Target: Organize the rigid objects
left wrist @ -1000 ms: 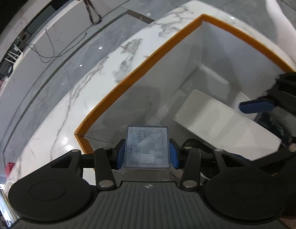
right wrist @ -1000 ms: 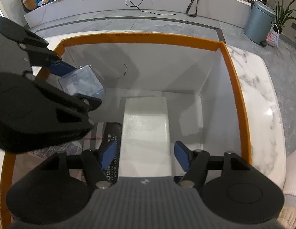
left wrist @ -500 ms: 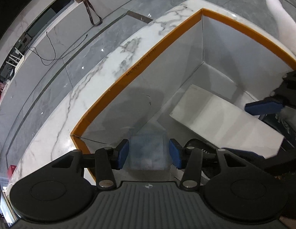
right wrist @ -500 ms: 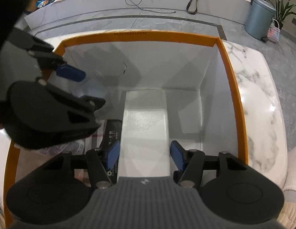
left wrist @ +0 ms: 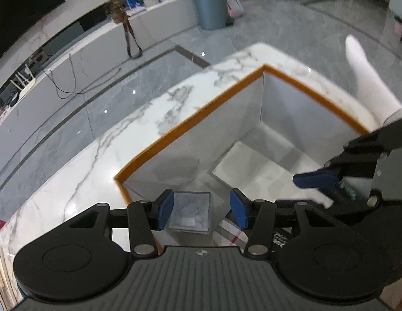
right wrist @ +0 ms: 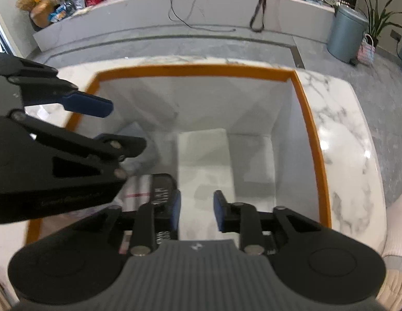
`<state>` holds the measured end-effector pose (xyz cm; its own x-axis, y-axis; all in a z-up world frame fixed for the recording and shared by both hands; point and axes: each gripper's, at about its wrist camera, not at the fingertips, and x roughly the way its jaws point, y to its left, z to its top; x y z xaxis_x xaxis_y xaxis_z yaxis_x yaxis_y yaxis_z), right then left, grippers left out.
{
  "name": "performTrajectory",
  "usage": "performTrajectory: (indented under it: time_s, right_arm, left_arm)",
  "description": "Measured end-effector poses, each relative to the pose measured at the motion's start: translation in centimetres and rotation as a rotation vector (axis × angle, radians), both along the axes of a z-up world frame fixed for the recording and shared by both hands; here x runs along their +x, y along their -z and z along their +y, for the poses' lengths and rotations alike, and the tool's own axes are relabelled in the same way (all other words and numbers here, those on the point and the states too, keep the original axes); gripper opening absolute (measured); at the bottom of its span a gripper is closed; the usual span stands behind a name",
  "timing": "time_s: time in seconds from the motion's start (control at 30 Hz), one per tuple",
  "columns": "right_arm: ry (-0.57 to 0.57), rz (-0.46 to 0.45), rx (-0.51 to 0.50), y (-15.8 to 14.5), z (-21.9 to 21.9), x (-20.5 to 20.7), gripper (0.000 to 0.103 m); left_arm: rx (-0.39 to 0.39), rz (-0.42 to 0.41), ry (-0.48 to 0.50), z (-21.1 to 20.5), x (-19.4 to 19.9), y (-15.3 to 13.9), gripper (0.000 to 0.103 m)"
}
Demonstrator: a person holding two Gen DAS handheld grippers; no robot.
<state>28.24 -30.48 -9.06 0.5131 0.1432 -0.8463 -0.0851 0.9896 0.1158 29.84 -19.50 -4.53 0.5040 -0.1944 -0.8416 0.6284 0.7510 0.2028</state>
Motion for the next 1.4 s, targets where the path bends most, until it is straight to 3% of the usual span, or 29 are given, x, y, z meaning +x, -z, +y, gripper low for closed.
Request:
performTrajectory:
  time_s: [0.13, 0.43, 0.63, 0.73, 0.97, 1.13, 1.23, 1.4]
  right_arm:
    - [-0.012, -0.029, -0.005, -1.9, 0.9, -2.4, 0.03]
    - [0.006, -0.109, -0.008, -6.5, 2.0, -9.5, 0.049]
    - [0.005, -0.203, -0.033, -9.3, 3.3, -15.3, 0.054]
    - [-0.004, -0.264, -0.027, -10.7, 4.5, -18.3, 0.062]
    - [0.014, -0.396, -0.01, -11.5, 7.3, -24.0, 0.075]
    - [0.055, -0.464, -0.001, -10.9, 8.5, -26.7, 0.077]
    - [0.084, -0.501, -0.002, -10.2, 8.9, -27.7, 0.083]
    - [0.105, -0.546, -0.01, -7.8, 9.6, -28.4, 0.088]
  left_arm:
    - [-0.075, -0.04, -0.021, 1.8, -2.3, -2.6, 0.059]
    - [-0.232, -0.186, -0.084, 7.0, -10.8, -8.1, 0.059]
    - [-0.338, -0.267, -0.205, 10.4, -15.7, -9.9, 0.059]
    - [-0.366, -0.325, -0.268, 11.8, -18.5, -10.0, 0.059]
    - [-0.414, -0.36, -0.393, 14.4, -22.9, -8.6, 0.086]
    - [-0.45, -0.375, -0.45, 15.8, -25.2, -8.1, 0.09]
    - [-0.427, -0.4, -0.489, 16.8, -26.5, -7.6, 0.095]
    - [-0.407, -0.368, -0.54, 17.6, -27.1, -5.7, 0.095]
